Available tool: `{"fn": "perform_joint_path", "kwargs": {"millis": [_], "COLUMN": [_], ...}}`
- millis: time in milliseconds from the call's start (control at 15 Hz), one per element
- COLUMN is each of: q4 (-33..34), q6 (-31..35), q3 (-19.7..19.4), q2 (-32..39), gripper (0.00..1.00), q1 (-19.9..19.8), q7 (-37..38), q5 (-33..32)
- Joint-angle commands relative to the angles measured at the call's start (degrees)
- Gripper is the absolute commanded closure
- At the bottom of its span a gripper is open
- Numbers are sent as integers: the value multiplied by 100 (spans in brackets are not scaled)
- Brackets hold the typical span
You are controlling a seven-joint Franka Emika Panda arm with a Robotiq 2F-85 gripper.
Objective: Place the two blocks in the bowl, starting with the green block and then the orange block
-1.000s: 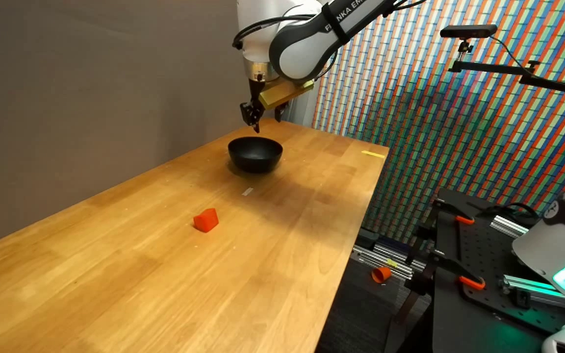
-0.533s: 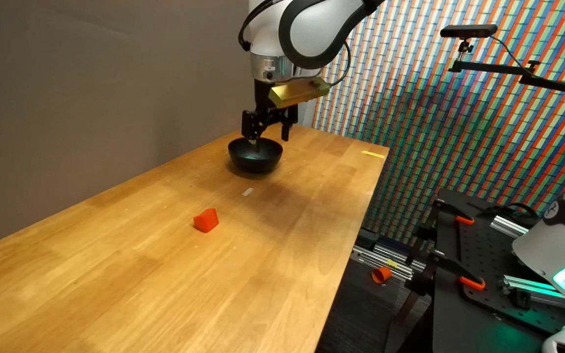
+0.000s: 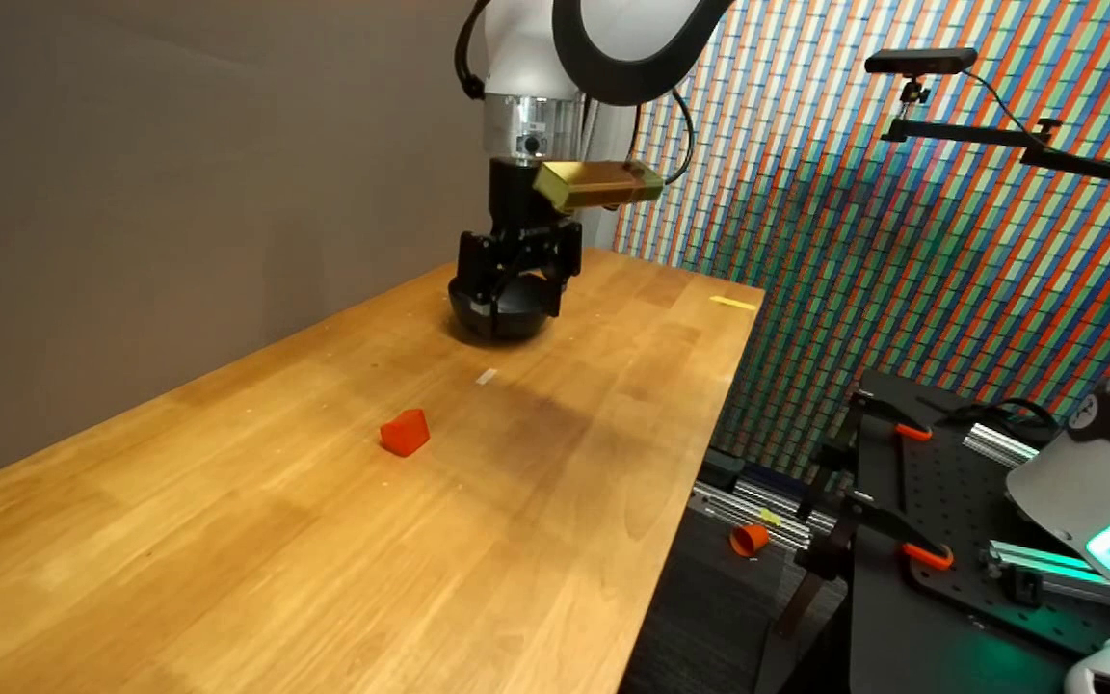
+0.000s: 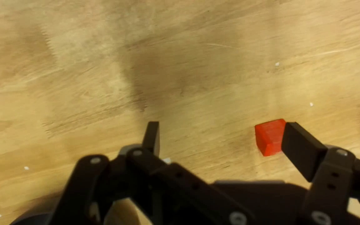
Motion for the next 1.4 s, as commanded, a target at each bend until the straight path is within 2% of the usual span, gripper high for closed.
{"fn": "perform_joint_path", "kwargs": {"millis": [0,267,667,1000,1333], "q4": [673,1597,2908,3777,4471], "q6": [-20,-118,-593,-1215,-1477], "q3": [40,-50,123,177,81], "q2": [702,1645,2784,3338,3712], "gripper": [0,0,0,0,0], "q1": [30,207,248,370,570], "q7": [-377,-590,-1077,-1167,-1188], "q5": [206,-20,208,199,56]}}
